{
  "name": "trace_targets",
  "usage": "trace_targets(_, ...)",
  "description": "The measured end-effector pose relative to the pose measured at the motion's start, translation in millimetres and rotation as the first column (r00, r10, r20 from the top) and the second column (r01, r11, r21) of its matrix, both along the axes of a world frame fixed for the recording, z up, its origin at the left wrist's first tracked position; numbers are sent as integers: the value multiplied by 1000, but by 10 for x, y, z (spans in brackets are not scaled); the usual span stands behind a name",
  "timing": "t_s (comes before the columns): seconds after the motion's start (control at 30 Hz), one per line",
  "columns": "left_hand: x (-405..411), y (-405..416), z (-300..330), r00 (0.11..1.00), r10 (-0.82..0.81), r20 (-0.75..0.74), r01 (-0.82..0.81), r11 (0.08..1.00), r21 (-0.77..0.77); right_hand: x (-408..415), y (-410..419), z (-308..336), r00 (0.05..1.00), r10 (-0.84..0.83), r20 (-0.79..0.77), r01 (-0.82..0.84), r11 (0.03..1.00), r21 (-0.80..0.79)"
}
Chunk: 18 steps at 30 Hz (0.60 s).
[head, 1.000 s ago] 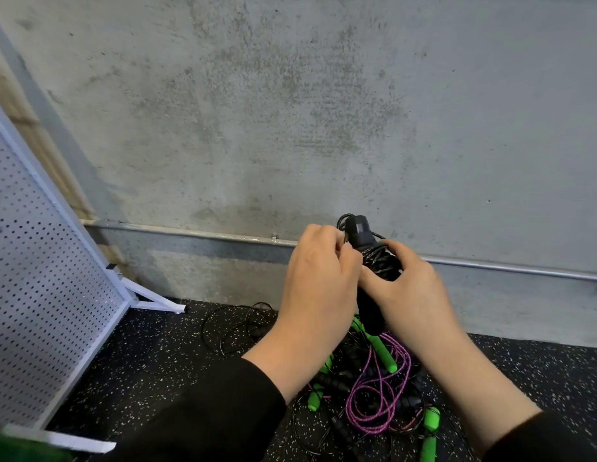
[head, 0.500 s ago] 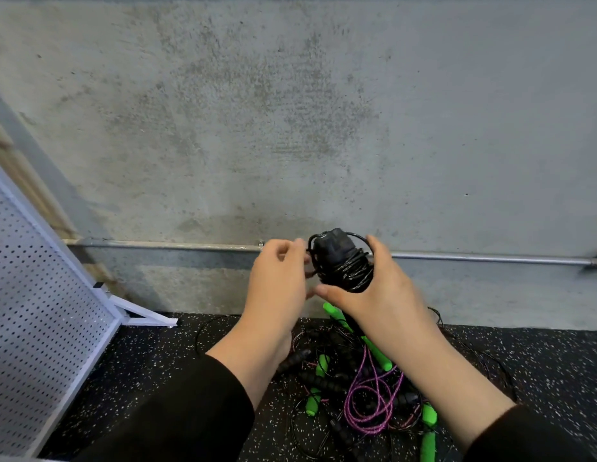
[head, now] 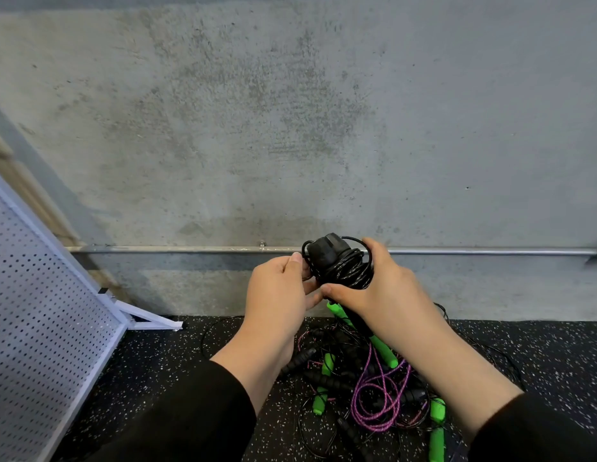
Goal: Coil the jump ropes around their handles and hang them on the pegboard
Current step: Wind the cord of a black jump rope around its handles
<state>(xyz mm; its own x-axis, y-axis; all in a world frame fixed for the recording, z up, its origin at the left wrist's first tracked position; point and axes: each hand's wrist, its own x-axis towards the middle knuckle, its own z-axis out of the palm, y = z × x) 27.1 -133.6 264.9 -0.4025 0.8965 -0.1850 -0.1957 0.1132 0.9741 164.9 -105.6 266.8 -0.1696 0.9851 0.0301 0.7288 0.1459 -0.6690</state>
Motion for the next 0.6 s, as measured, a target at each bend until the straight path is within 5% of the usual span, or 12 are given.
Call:
trace_targets(0.3, -66, 3, 26, 947, 19, -319, 5, 997, 75, 20, 11, 116, 994, -101, -35, 99, 994, -50)
trace_targets(0.47, -98, -33, 111, 983, 5, -182, 12, 996, 93, 8, 2, 125, 991, -107, -80, 103, 994, -46)
trace_targets(0.6, -159, -35, 59, 967, -29, -255, 15, 998, -55, 8, 10, 25, 993, -69, -94, 66, 997, -32)
